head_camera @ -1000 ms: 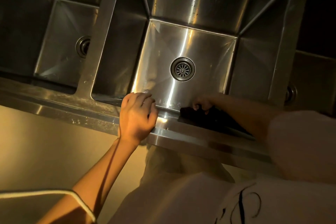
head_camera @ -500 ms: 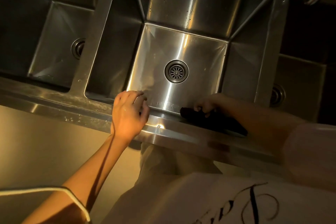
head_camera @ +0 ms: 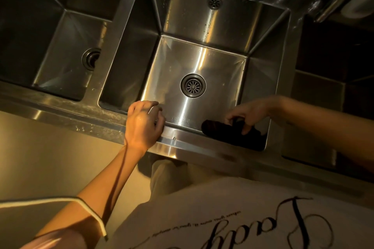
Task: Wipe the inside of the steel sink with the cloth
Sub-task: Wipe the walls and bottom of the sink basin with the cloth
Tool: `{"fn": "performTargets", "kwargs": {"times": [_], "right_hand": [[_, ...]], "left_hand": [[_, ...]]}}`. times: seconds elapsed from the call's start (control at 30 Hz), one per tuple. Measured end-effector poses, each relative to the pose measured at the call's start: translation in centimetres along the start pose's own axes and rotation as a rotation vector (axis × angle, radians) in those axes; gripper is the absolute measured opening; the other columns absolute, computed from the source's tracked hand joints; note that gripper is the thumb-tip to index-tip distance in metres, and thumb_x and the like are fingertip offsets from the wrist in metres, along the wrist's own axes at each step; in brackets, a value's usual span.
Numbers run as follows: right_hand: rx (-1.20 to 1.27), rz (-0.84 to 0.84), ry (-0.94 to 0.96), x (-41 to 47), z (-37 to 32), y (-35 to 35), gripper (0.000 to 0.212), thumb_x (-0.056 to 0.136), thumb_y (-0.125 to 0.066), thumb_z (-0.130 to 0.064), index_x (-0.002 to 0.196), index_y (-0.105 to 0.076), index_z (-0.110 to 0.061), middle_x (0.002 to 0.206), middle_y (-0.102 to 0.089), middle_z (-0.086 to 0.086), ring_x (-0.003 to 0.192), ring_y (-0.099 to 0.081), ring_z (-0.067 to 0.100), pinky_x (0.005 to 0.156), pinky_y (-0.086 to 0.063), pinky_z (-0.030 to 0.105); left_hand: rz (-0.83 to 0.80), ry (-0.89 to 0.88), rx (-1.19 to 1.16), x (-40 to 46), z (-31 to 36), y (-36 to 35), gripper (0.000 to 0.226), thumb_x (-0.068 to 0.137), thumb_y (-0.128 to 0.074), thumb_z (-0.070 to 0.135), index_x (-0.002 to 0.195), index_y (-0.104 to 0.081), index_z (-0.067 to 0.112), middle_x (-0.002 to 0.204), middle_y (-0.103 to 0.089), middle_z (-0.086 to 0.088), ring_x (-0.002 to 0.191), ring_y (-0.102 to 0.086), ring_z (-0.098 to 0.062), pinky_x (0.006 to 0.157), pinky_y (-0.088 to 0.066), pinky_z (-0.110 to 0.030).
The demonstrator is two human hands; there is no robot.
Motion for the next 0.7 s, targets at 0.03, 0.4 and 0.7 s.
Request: {"fn": "performTargets", "kwargs": {"times": [0.03, 0.4, 0.7], "right_hand": [[0.031, -0.003, 0.018, -0.9, -0.2, 0.1, 0.035, 0.079, -0.066, 0.004, 0.107, -0.058, -0.016, 0.108, -0.059, 0.001, 0.104, -0.057, 0.020, 0.091, -0.050, 0.040], [0.230, 0.122, 0.075, 3.8, -1.9, 1.4, 0.042, 0.078, -0.064, 0.012, 0.098, -0.054, -0.023, 0.108, -0.058, 0.006, 0.106, -0.055, 0.023, 0.095, -0.048, 0.037], [0.192, 0.217, 0.099, 16.0, -7.3, 4.0, 0.046, 0.082, -0.061, 0.010, 0.125, -0.051, -0.004, 0.129, -0.056, 0.013, 0.111, -0.050, 0.017, 0.091, -0.042, 0.027]], "left_hand": [[-0.002, 0.005, 0.005, 0.0, -0.1, 0.0, 0.024, 0.089, -0.050, 0.019, 0.095, -0.071, 0.009, 0.102, -0.068, -0.008, 0.099, -0.061, -0.028, 0.095, -0.039, -0.040], [0.052, 0.080, 0.139, 0.1, -3.2, 3.3, 0.029, 0.092, -0.046, 0.026, 0.102, -0.071, 0.015, 0.118, -0.065, -0.003, 0.116, -0.055, -0.022, 0.110, -0.024, -0.044], [0.199, 0.179, 0.168, -0.1, -9.6, 5.9, 0.037, 0.093, -0.046, 0.023, 0.120, -0.060, 0.004, 0.140, -0.048, -0.017, 0.128, -0.044, -0.034, 0.105, -0.034, -0.051]]}}
Point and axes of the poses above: each hand's wrist, its own x-axis towards the middle knuckle, its own y-axis out of the back of the hand, z = x × y, the point moved 10 cm from there along x, towards the middle knuckle
